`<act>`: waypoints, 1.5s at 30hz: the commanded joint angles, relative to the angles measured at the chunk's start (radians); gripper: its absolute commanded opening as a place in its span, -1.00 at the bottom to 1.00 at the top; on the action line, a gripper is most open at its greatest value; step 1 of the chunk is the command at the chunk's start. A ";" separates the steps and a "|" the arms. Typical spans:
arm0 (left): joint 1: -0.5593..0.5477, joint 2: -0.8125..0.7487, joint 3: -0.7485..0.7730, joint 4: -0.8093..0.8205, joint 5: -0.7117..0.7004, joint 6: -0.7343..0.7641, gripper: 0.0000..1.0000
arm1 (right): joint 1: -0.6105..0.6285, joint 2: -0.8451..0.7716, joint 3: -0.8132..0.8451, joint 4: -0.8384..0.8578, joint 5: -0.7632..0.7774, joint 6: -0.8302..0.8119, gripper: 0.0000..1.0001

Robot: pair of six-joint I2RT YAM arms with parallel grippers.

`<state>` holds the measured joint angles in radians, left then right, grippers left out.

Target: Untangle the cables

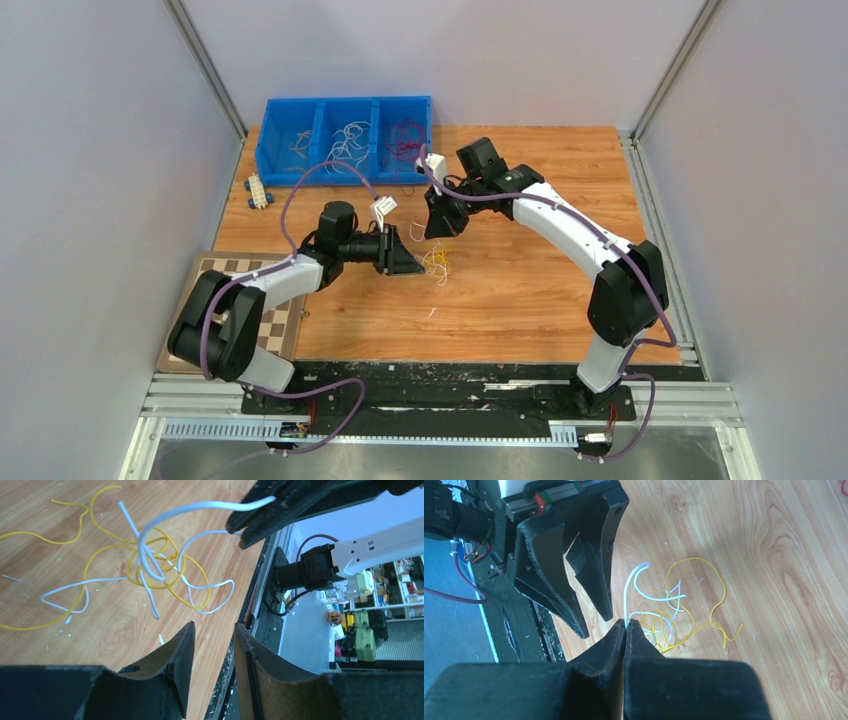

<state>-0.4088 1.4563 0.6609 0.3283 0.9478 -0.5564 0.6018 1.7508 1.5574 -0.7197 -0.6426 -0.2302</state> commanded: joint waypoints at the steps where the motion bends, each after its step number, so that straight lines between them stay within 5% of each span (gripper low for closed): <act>1: -0.005 0.029 0.013 0.038 -0.032 -0.020 -0.14 | 0.006 -0.002 0.025 0.037 0.010 0.019 -1.00; 22: -0.030 0.118 0.024 0.117 -0.048 -0.095 -0.08 | 0.055 -0.004 0.011 0.035 -0.006 0.017 -1.00; 29: -0.029 0.095 0.047 0.066 -0.036 -0.064 -0.70 | 0.033 -0.030 -0.019 0.035 0.037 0.000 -1.00; 32: -0.017 0.056 0.044 -0.039 -0.045 -0.011 -0.98 | -0.034 -0.066 -0.065 0.034 0.061 -0.026 -1.00; 45: 0.348 -0.106 0.070 -0.698 -0.177 0.403 -1.00 | -0.682 -0.279 -0.232 0.002 0.191 -0.244 -1.00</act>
<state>-0.1284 1.3903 0.6792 -0.0971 0.8436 -0.3489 0.0551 1.5501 1.3403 -0.7128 -0.4904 -0.3737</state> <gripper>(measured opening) 0.007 0.004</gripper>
